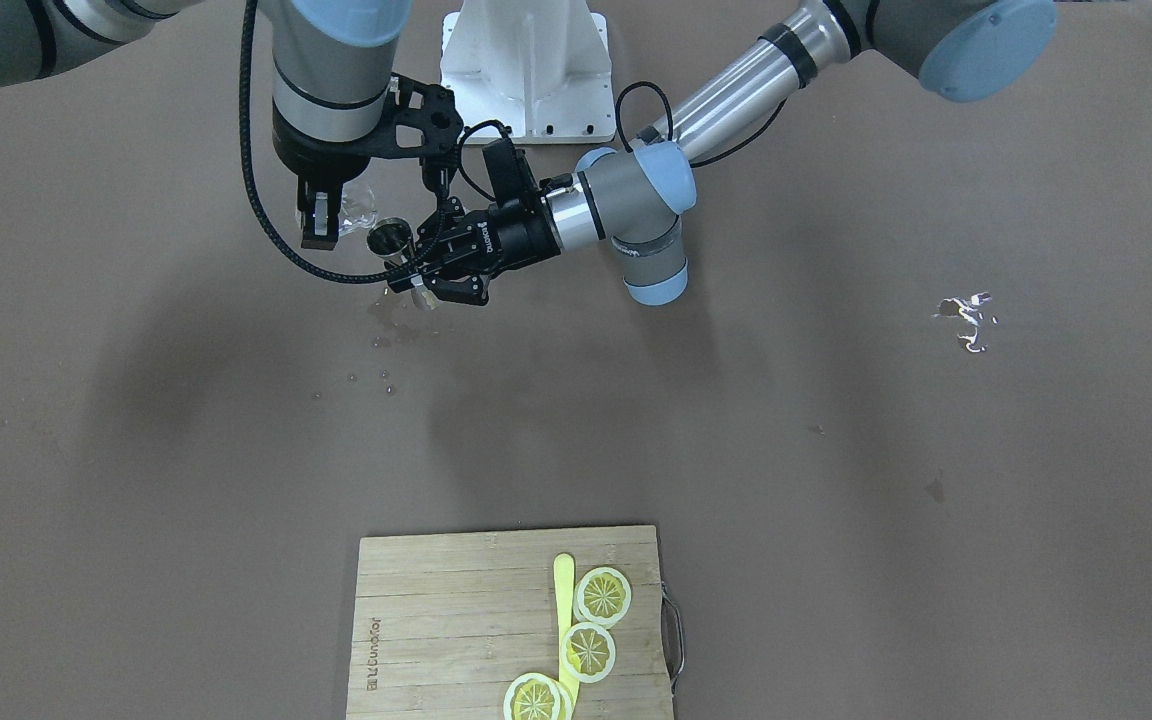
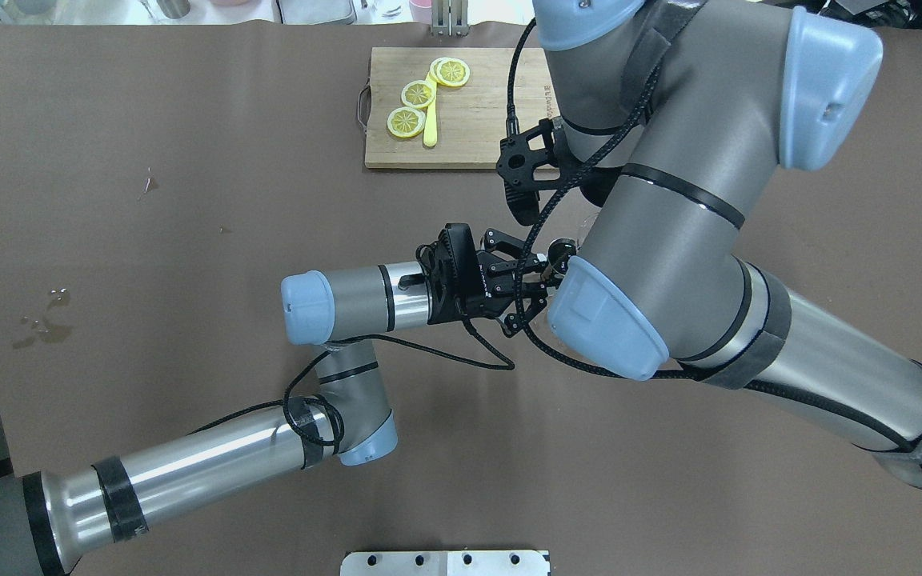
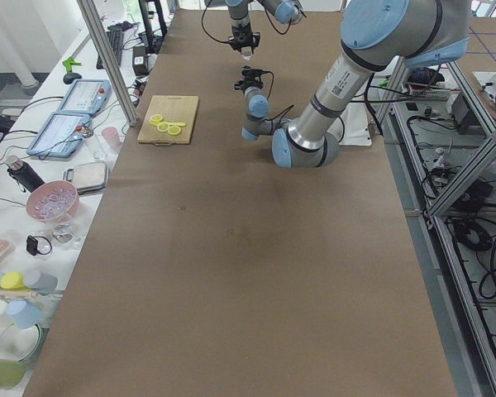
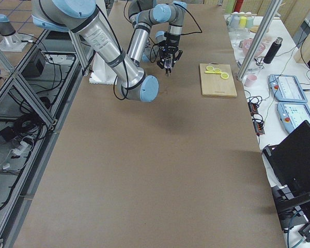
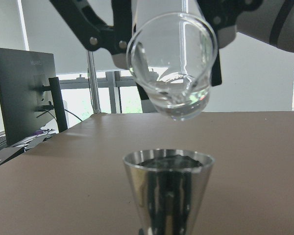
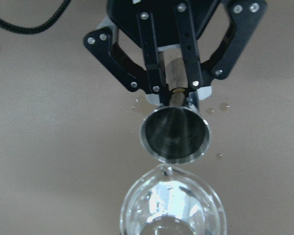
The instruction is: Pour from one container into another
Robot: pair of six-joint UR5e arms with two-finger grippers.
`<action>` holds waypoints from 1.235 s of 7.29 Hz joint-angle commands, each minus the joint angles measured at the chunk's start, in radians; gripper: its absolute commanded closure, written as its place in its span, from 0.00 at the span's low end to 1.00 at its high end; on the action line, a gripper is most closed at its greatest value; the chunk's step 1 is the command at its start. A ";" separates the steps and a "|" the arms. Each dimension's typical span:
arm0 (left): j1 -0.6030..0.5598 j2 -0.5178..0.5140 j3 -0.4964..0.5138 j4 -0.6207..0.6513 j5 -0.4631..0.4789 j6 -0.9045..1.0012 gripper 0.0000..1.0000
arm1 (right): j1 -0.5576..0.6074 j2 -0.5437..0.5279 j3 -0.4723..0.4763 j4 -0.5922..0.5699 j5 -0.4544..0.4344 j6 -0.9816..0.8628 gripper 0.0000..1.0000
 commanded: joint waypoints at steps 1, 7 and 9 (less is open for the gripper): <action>0.000 0.001 -0.007 0.000 0.000 0.000 1.00 | 0.087 -0.071 0.005 0.116 0.085 0.017 1.00; -0.011 0.074 -0.110 -0.015 0.000 0.026 1.00 | 0.374 -0.505 0.065 0.542 0.317 0.017 1.00; -0.037 0.139 -0.188 -0.014 0.000 0.037 1.00 | 0.421 -0.650 0.068 0.721 0.381 0.018 1.00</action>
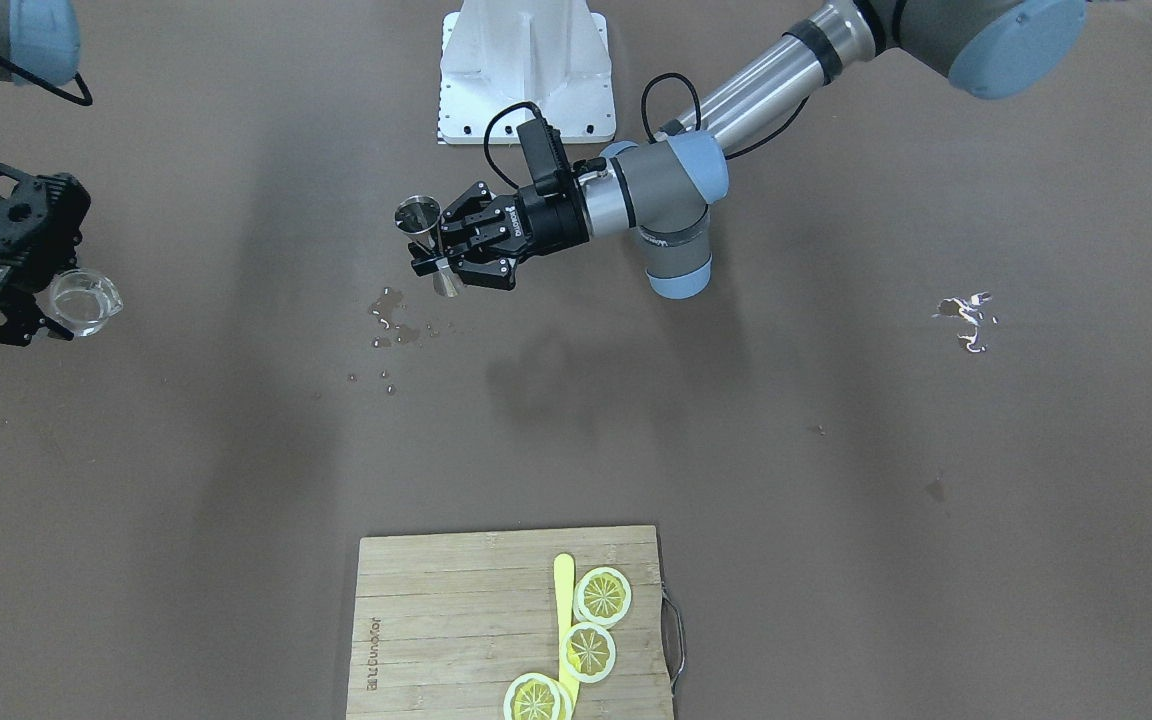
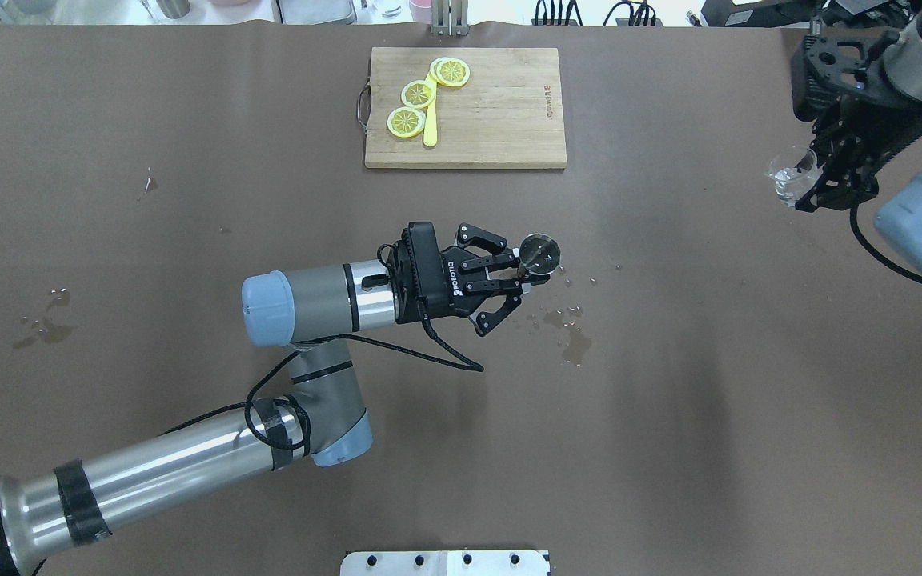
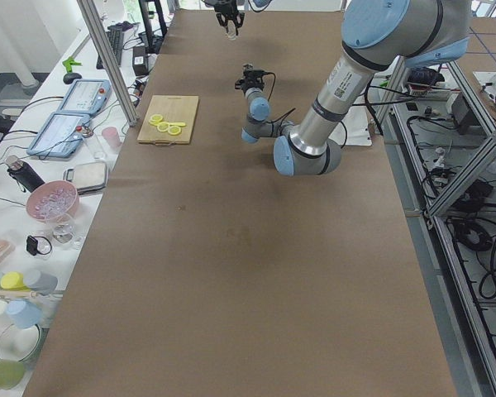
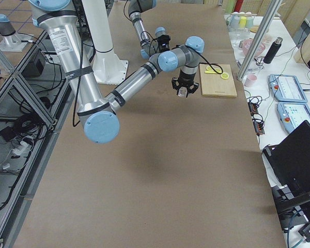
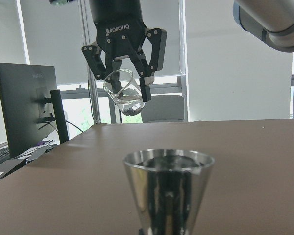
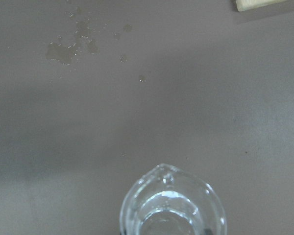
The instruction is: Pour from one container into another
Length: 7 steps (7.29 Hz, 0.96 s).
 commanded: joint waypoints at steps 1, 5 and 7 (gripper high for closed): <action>-0.031 0.071 -0.086 0.001 0.000 0.008 1.00 | 0.035 -0.142 -0.001 0.202 0.047 0.047 1.00; -0.060 0.275 -0.296 0.000 0.015 0.005 1.00 | 0.054 -0.300 -0.194 0.811 0.047 0.280 1.00; -0.058 0.413 -0.410 0.000 0.095 0.002 1.00 | 0.069 -0.302 -0.359 1.108 0.047 0.437 1.00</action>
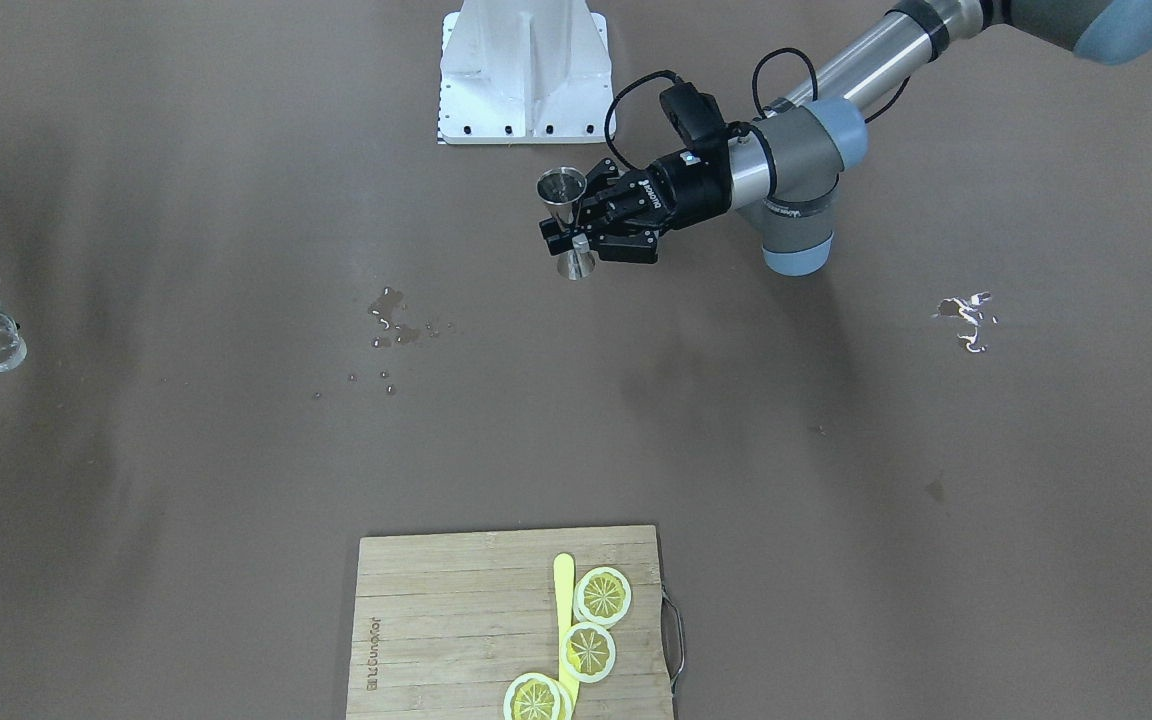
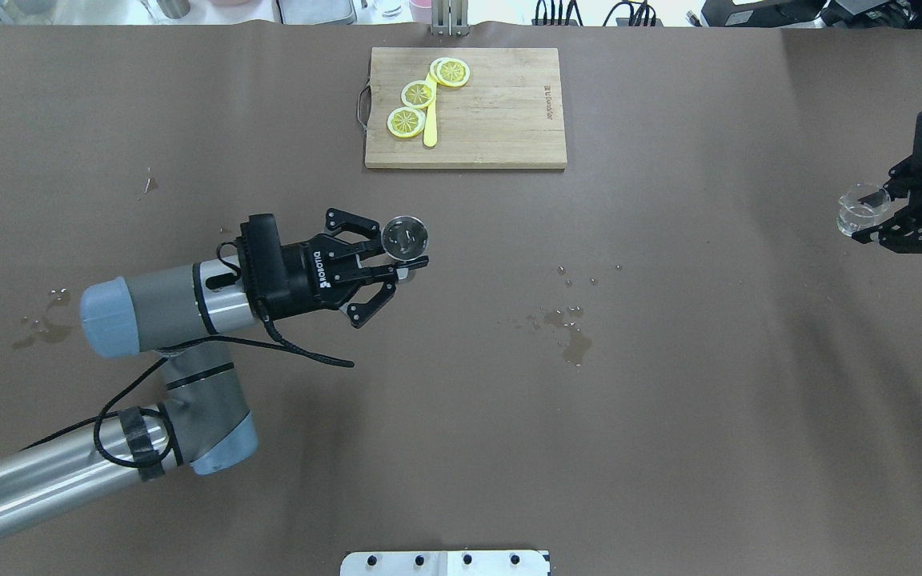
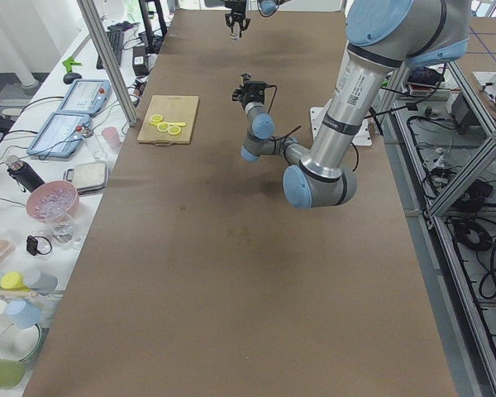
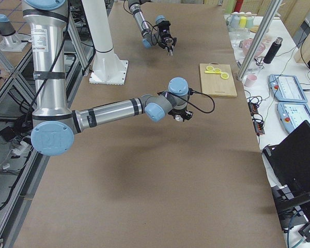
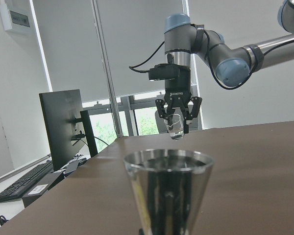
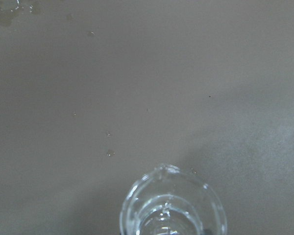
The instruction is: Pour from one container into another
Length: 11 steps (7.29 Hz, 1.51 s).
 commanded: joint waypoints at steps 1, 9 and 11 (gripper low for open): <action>0.002 0.158 -0.133 0.002 0.083 -0.002 1.00 | 0.008 0.000 -0.202 0.350 -0.009 0.158 1.00; 0.075 0.440 -0.330 -0.012 0.467 -0.144 1.00 | -0.050 0.105 -0.535 0.905 -0.110 0.485 1.00; 0.109 0.440 -0.323 -0.009 0.604 -0.148 1.00 | -0.107 0.112 -0.578 1.000 -0.144 0.597 1.00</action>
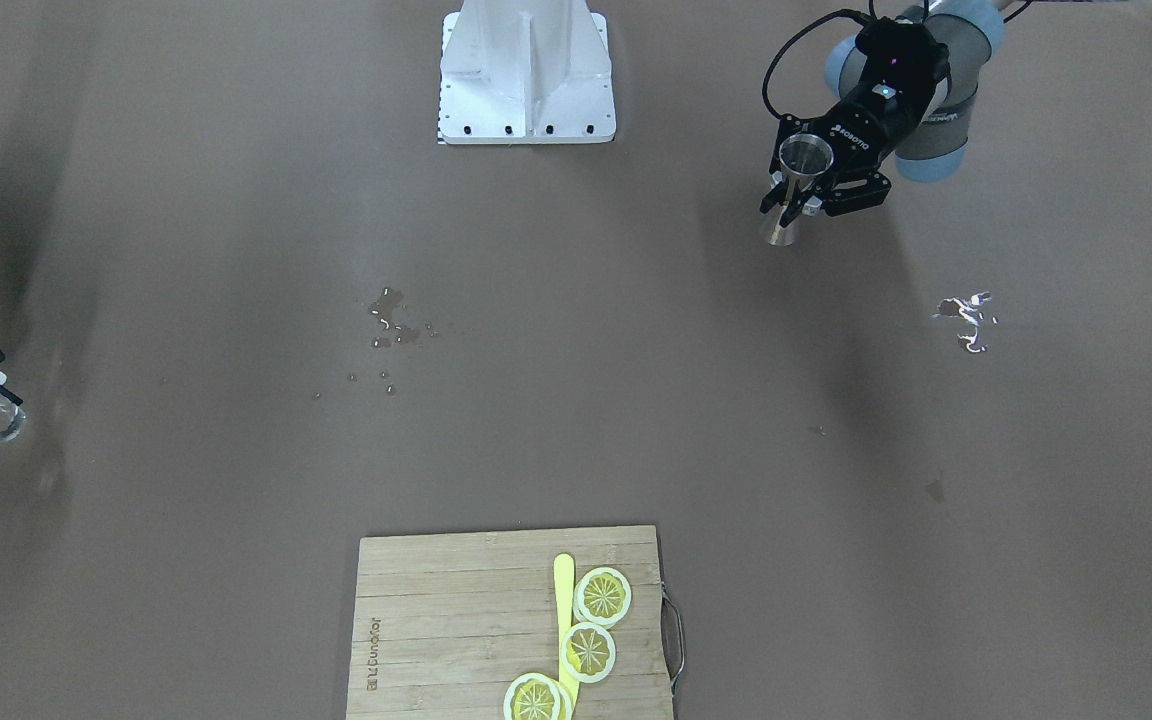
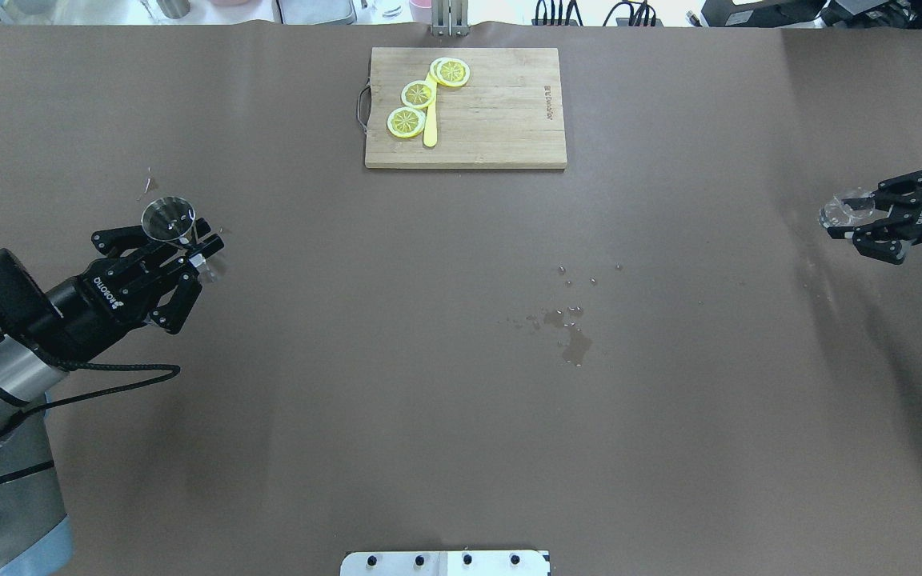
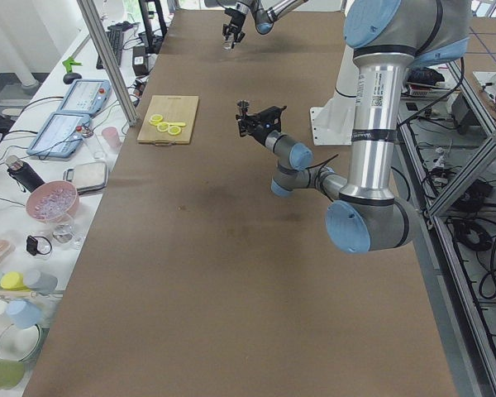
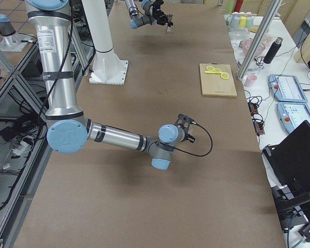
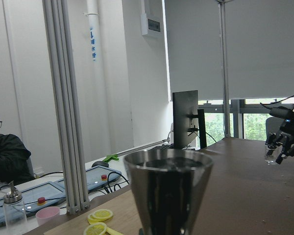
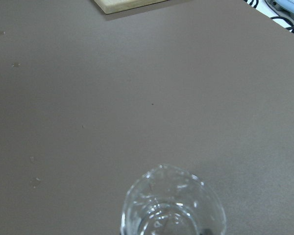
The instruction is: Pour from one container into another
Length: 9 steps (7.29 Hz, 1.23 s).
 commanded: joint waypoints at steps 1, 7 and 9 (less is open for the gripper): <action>0.031 0.001 0.005 0.003 0.144 -0.010 1.00 | -0.051 0.006 -0.030 0.063 -0.033 0.065 1.00; 0.063 0.010 0.010 0.275 0.483 -0.139 1.00 | -0.079 0.005 -0.049 0.063 -0.053 0.065 1.00; 0.063 0.010 0.013 0.367 0.497 -0.277 1.00 | -0.091 0.006 -0.082 0.113 -0.079 0.067 0.99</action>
